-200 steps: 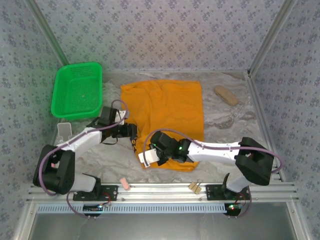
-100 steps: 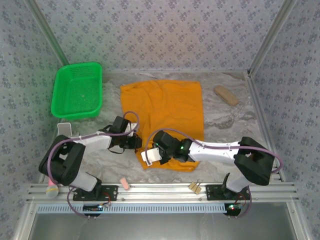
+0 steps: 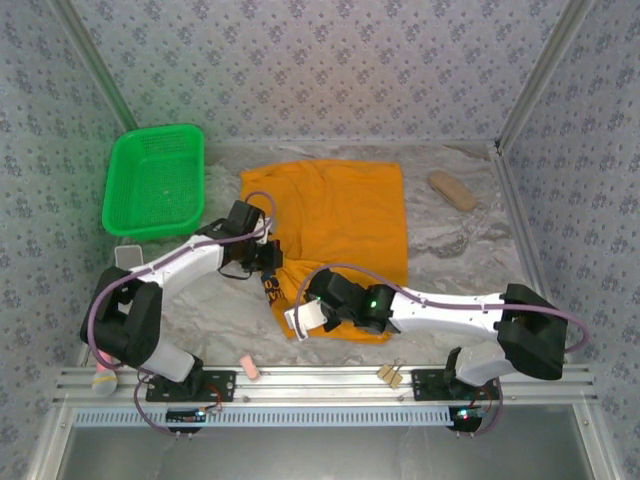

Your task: Fold the inside-out t-shirt

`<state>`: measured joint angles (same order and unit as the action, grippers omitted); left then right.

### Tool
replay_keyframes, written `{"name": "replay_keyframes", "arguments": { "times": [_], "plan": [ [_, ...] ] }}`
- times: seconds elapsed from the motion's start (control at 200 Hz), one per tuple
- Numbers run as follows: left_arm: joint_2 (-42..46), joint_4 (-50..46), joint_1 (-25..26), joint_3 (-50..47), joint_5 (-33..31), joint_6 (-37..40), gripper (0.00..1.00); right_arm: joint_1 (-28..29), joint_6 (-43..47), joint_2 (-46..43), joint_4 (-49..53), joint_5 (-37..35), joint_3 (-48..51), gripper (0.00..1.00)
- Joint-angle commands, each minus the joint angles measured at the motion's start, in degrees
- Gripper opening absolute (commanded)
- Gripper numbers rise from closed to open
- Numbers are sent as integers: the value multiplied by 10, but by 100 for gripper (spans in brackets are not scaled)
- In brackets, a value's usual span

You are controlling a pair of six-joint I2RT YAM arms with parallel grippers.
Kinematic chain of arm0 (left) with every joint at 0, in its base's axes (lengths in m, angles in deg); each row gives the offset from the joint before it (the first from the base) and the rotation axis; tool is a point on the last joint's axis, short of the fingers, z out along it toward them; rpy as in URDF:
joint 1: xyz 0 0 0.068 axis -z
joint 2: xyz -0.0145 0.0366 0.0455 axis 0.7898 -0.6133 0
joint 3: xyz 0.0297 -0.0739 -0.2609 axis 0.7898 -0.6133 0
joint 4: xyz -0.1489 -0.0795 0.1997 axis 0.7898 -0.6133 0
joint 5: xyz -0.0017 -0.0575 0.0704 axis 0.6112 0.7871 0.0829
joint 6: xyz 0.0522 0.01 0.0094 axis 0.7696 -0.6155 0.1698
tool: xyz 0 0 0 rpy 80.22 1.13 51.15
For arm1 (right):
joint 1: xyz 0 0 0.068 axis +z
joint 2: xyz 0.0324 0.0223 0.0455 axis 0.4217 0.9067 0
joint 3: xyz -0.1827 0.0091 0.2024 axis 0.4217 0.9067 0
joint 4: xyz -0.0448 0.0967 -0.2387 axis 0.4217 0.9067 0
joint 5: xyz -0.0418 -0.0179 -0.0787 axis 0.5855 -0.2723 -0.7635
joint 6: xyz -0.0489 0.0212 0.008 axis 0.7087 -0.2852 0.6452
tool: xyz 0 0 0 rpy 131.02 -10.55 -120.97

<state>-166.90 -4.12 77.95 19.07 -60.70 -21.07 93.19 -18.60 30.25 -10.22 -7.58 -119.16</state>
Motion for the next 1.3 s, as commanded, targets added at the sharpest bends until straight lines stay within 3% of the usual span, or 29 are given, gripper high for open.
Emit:
{"name": "replay_keyframes", "arguments": {
  "times": [0.0,0.195,0.295,0.39,0.515,0.62,0.829,1.069,1.209,1.294],
  "plan": [
    [-15,-40,-25,22,-20,-24,0,41,44,-5,48,-49,-1,10],
    [-57,-39,-47,56,-3,15,0,118,72,69,79,-10,-45,11],
    [-62,-38,-50,58,9,20,10,128,37,94,102,35,-85,6],
    [-45,-52,-50,53,8,30,36,70,-51,57,0,118,-55,13],
    [13,-51,-55,7,-35,24,46,-41,-199,21,-84,233,-30,32],
    [26,-24,-57,-32,-28,10,48,-81,-215,36,-106,274,-22,36],
    [3,19,-53,-68,-10,-16,48,-107,-131,107,-28,321,-69,40],
    [-16,12,-54,-76,-47,-11,46,-96,-93,172,-29,289,-106,43],
    [-29,30,-53,-85,-25,-15,46,-78,-51,204,-26,227,-119,37],
    [-38,52,-53,-86,-3,-14,44,-66,-17,205,3,211,-121,6]
  ]
}}
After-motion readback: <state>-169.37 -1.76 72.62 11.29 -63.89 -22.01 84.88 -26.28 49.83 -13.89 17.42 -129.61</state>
